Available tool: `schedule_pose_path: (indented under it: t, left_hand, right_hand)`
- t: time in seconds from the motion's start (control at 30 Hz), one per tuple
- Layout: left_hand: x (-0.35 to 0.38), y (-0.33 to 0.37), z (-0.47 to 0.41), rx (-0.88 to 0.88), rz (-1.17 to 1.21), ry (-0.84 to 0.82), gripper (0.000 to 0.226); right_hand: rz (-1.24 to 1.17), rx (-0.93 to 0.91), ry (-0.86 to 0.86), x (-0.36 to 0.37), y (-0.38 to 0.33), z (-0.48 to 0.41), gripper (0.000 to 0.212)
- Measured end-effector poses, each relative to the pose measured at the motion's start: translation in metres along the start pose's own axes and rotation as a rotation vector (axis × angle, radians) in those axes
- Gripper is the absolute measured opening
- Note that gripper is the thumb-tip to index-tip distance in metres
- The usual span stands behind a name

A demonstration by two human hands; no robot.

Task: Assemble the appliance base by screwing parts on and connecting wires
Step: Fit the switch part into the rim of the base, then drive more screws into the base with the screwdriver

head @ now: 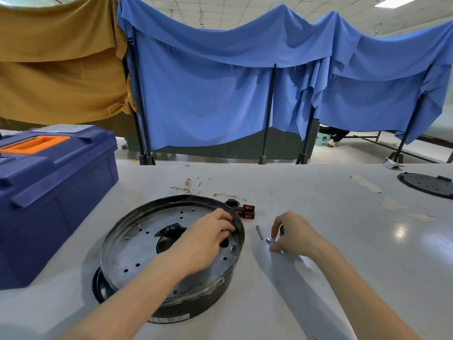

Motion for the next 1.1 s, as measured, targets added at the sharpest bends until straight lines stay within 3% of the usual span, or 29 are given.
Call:
schedule_pose_path:
  t: [0.13, 0.3, 0.37, 0.47, 0.57, 0.6, 0.73, 0.83, 0.97, 1.1]
  left_hand:
    - [-0.003, 0.001, 0.000, 0.001, 0.019, 0.010, 0.032]
    - [-0.020, 0.009, 0.003, 0.010, 0.066, 0.066, 0.023]
    - [-0.019, 0.015, 0.009, -0.002, 0.078, 0.011, 0.040]
    - [-0.010, 0.025, 0.020, -0.030, 0.037, -0.100, 0.087]
    - [-0.004, 0.027, 0.028, -0.081, 0.003, -0.176, 0.111]
    - [-0.001, 0.027, 0.030, -0.090, -0.026, -0.214, 0.111]
    - [0.004, 0.036, 0.036, -0.095, -0.170, -0.300, 0.079]
    - [0.008, 0.042, 0.036, -0.112, -0.271, -0.326, 0.072]
    - [0.012, 0.048, 0.037, -0.178, -0.459, -0.345, 0.060]
    - [0.014, 0.047, 0.038, -0.210, -0.512, -0.363, 0.058]
  right_hand:
    - [0.020, -0.042, 0.024, 0.003, -0.007, 0.001, 0.024]
    - [0.071, -0.063, 0.055, 0.008, -0.017, 0.001, 0.002]
    - [0.077, -0.051, 0.054, 0.008, -0.017, 0.002, 0.005]
    - [0.063, -0.048, 0.059, 0.008, -0.019, 0.004, 0.006]
    - [0.048, -0.061, 0.073, 0.004, -0.022, 0.008, 0.008]
    - [0.042, -0.067, 0.077, 0.003, -0.023, 0.009, 0.008]
    - [0.006, -0.092, 0.085, -0.002, -0.027, 0.018, 0.007]
    - [-0.038, -0.116, 0.119, -0.009, -0.031, 0.027, 0.006]
    - [-0.110, -0.129, 0.114, -0.015, -0.033, 0.035, 0.022]
    - [-0.154, -0.145, 0.117, -0.018, -0.035, 0.042, 0.016]
Point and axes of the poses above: each hand's wrist, its own z-axis away from the middle knuckle, its own x-axis out of the palm, y = z × x, the point moved 10 cm from there along -z, towards the middle knuckle, and after that the axes turned 15 degrees about x, right-handed, at the moved point
